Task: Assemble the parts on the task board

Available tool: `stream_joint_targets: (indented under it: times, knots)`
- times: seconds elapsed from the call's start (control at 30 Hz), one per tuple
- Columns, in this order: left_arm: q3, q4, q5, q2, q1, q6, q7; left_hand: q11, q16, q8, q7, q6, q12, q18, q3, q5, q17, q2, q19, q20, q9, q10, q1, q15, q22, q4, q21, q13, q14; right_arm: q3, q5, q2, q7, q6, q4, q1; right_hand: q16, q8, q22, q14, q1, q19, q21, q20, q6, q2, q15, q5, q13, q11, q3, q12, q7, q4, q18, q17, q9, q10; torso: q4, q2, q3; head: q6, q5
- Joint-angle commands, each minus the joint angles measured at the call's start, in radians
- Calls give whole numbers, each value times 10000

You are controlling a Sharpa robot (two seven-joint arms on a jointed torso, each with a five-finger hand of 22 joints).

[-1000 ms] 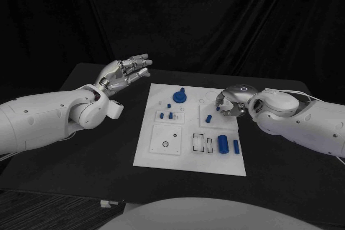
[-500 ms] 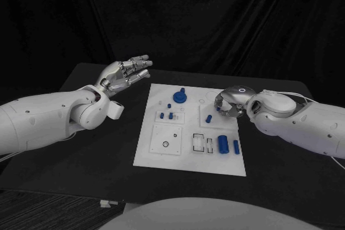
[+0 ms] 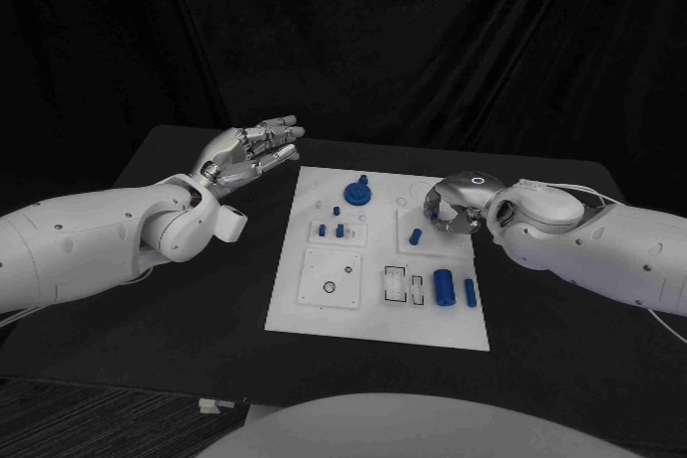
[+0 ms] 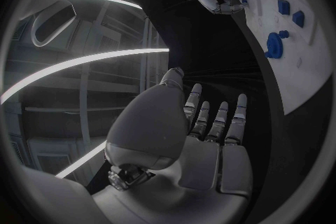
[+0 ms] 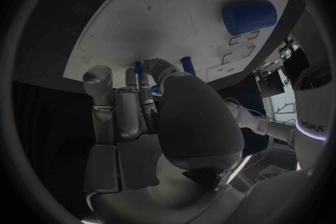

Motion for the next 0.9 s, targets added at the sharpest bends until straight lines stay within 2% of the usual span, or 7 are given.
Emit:
stream_joint_targets:
  times: [0.03, 0.27, 0.33, 0.37, 0.6, 0.9]
  knots:
    - [11, -1, 67, 24, -30, 147, 2448, 166, 235, -74, 55, -1, 212, 16, 39, -104, -34, 109, 157, -6, -101, 30, 30, 88, 112, -42, 53, -85, 98, 6, 134, 24, 141, -179, -56, -37, 126, -98, 1220, -35, 90, 26, 258, 51, 178, 403, 41, 127, -186, -53, 289, -131, 23, -117, -359, 8, 195, 446, 5, 3, 0, -1, 1]
    - [11, -13, 67, 37, -57, 161, 2411, 197, 308, -60, 79, 84, 261, 23, 36, -56, -28, 149, 211, -7, -89, 45, 75, 114, 157, -49, 72, -82, 145, 6, 147, 34, 219, -335, -113, -45, 86, -51, 1222, -61, 390, -23, 294, 20, 505, 588, 12, 128, -434, -78, 536, -376, 43, -452, -345, -58, 282, 929, -2, -2, -3, -1, 15]
    - [11, -17, 67, 40, -62, 165, 2402, 206, 321, -56, 87, 103, 274, 25, 35, -47, -27, 157, 225, -8, -86, 49, 87, 122, 165, -51, 77, -81, 155, 6, 148, 29, 229, -380, -116, -45, 65, -109, 1225, -75, 510, -59, 346, 7, 578, 614, -11, -513, -565, -62, 782, -537, 48, -630, -354, -90, 287, 1090, -1, -3, -9, -1, 8]
    - [11, -19, 67, 43, -63, 167, 2398, 213, 333, -52, 96, 126, 292, 26, 35, -38, -26, 165, 232, -8, -82, 54, 100, 129, 161, -52, 80, -79, 164, 6, 148, 26, 231, -397, -116, -46, 41, -160, 1223, -90, 520, -92, 382, -6, 646, 591, 2, -992, -653, -76, 1063, -642, 57, -718, -346, -128, 285, 1212, -2, -4, -8, -1, 6]
    - [11, -23, 67, 56, -72, 196, 2378, 231, 372, -45, 113, 164, 301, 32, 39, 0, -24, 188, 254, -9, -76, 55, 147, 145, 148, -61, 89, -81, 189, 6, 150, -5, 283, -590, -110, -45, -26, -209, 1205, -127, 450, -153, 376, -7, 754, 513, -3, -1089, -738, -86, 1309, -735, 57, -813, -331, -230, 295, 1376, -7, 1, -7, -1, 29]
    - [11, -43, 67, 104, -77, 232, 2369, 235, 377, -45, 118, 167, 295, 33, 40, 12, -24, 194, 261, -9, -75, 53, 162, 151, 144, -63, 92, -82, 192, 6, 417, -142, 464, -1111, 29, -33, -47, -205, 1204, -135, 377, -175, 422, -14, 874, 494, -24, -1180, -770, -122, 1413, -747, 27, -852, -329, -262, 325, 1554, -8, 1, -14, -1, 48]
